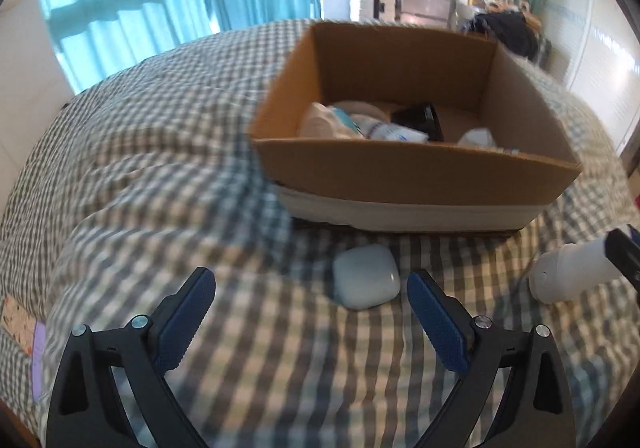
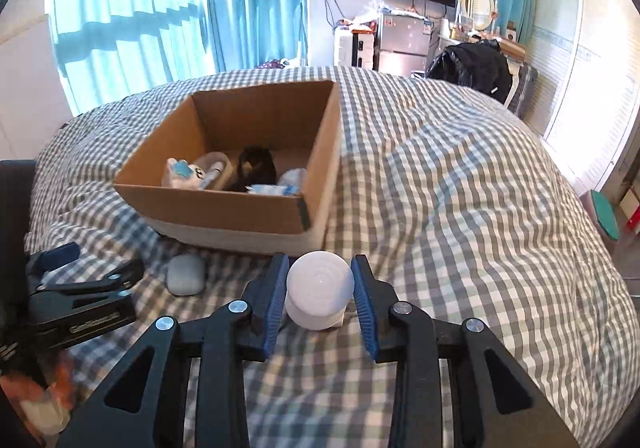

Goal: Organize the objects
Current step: 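Grasp the white earbud case with the left tool, then carry the earbud case and plug-in device into the box and release both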

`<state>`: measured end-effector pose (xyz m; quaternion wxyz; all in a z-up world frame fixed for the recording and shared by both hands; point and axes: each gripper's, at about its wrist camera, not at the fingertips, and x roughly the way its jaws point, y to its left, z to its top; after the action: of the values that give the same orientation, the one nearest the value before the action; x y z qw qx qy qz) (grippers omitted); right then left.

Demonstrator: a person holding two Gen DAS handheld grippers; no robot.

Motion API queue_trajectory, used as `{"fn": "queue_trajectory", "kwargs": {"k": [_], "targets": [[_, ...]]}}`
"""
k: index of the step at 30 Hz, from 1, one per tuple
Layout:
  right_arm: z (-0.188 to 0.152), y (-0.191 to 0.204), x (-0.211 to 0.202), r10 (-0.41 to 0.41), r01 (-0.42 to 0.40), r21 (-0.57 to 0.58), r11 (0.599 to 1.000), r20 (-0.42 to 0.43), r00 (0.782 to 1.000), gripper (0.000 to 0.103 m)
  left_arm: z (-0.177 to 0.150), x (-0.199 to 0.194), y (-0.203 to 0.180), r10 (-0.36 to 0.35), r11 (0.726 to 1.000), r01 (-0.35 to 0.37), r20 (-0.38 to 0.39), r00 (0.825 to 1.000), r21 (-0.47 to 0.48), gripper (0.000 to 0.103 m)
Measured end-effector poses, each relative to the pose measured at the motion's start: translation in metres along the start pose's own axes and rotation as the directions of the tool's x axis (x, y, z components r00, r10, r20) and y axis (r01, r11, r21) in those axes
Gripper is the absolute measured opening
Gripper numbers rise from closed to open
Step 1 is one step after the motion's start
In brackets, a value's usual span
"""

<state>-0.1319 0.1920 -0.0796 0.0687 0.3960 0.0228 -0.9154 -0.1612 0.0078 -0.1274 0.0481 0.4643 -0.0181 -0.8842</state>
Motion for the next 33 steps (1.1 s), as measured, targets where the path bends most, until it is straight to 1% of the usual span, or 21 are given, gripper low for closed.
{"fn": "queue_trajectory", "kwargs": {"k": [1,3,5,7,9,11,12,14,17,21,23,25,29,33], "targets": [[0.000,-0.002,0.005,0.008,-0.007,0.007,1.000,-0.010,1.000,0.032,0.000,0.008,-0.005,-0.010,1.000,0.010,-0.014,1.000,0.010,0.099],[-0.001,-0.001,0.011,0.028,-0.028,0.007,1.000,-0.020,0.999,0.032,-0.001,0.024,-0.011,-0.043,0.999,0.043,-0.043,0.998,0.002,0.099],[-0.005,0.003,0.017,0.047,-0.047,0.009,0.999,-0.018,0.999,0.032,-0.001,0.039,-0.013,-0.045,0.999,0.044,-0.056,0.997,-0.019,0.093],[-0.006,0.004,0.025,0.027,-0.027,0.005,1.000,-0.036,0.999,0.032,-0.002,0.055,-0.015,-0.047,0.999,0.044,-0.092,0.995,-0.027,0.079],[-0.010,0.007,0.039,0.015,-0.015,0.005,1.000,-0.073,0.997,0.033,-0.003,0.069,-0.015,-0.091,0.995,0.086,-0.129,0.987,-0.049,0.073],[-0.012,0.008,0.049,0.026,-0.024,0.018,1.000,-0.091,0.996,0.033,-0.003,0.076,-0.017,-0.096,0.995,0.089,-0.132,0.987,-0.052,0.073],[-0.012,0.008,0.051,0.024,-0.022,0.023,0.999,-0.092,0.995,0.033,-0.003,0.077,-0.019,-0.090,0.996,0.086,-0.128,0.988,-0.037,0.070],[-0.012,0.008,0.053,0.023,-0.021,0.021,1.000,-0.093,0.995,0.033,-0.004,0.076,-0.023,-0.108,0.994,0.107,-0.123,0.986,-0.018,0.056],[-0.011,0.009,0.050,0.024,-0.023,0.013,1.000,-0.083,0.996,0.033,-0.007,0.071,-0.023,-0.125,0.992,0.124,-0.117,0.985,-0.010,0.055],[-0.012,0.007,0.039,0.058,-0.056,0.031,0.998,-0.066,0.996,0.033,-0.012,0.056,-0.016,-0.166,0.986,0.162,-0.132,0.977,-0.039,0.055],[-0.010,0.007,0.032,0.075,-0.073,0.034,0.997,-0.060,0.995,0.033,-0.015,0.041,-0.013,-0.192,0.981,0.187,-0.130,0.973,-0.044,0.055],[-0.007,0.010,0.021,0.077,-0.076,0.024,0.997,-0.049,0.996,0.033,-0.019,0.023,-0.010,-0.200,0.980,0.197,-0.119,0.972,-0.041,0.055],[-0.003,0.016,0.001,0.103,-0.102,0.019,0.995,-0.034,0.994,0.033,-0.025,-0.018,-0.005,-0.212,0.977,0.211,-0.080,0.974,-0.029,0.055],[0.003,0.023,-0.031,0.098,-0.098,-0.008,0.995,0.004,0.995,0.033,-0.024,-0.066,0.001,-0.219,0.976,0.218,-0.018,0.976,-0.016,0.055]]}}
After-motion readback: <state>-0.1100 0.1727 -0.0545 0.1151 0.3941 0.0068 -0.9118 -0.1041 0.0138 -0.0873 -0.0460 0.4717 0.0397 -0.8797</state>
